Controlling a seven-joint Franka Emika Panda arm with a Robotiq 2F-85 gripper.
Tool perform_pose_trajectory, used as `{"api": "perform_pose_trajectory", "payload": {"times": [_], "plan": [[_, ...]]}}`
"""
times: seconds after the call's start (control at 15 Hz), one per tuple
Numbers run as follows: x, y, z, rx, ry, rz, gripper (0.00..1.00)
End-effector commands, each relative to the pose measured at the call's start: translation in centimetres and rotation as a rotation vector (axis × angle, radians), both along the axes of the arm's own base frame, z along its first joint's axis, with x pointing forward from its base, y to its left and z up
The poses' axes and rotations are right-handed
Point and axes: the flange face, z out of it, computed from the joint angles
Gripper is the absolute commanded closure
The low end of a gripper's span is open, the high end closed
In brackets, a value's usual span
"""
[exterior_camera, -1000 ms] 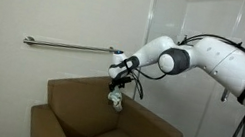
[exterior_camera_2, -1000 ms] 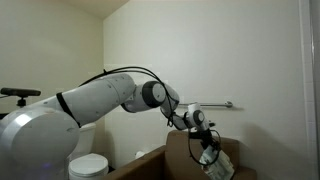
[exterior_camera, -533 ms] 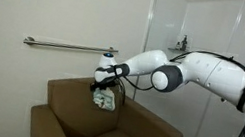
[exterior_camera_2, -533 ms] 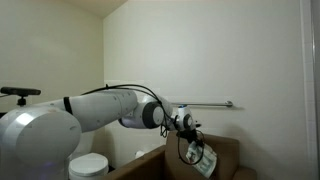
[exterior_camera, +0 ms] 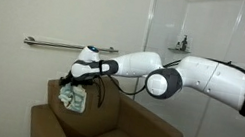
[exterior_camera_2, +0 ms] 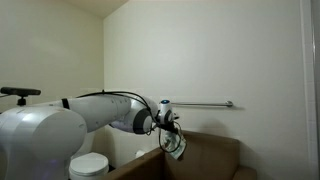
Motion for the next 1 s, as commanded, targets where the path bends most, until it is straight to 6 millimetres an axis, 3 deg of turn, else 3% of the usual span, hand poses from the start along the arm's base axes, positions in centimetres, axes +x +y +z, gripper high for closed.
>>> {"api": "perform_pose_trajectory", "payload": {"times": [0.0, 0.2, 0.33, 0.73, 0.93], "plan": [[0.1, 1.4, 1.6, 0.097, -0.103, 0.124, 0.95], [0.2, 1.1, 1.4, 0.168, -0.133, 0.239, 0.95], [0.3, -1.7, 0.1, 0.150, -0.097, 0.256, 0.95], [0.3, -15.0, -4.6, 0.036, 0.034, 0.068, 0.95], [-0.1, -21.4, -4.6, -0.050, 0.090, -0.013, 0.95]]}}
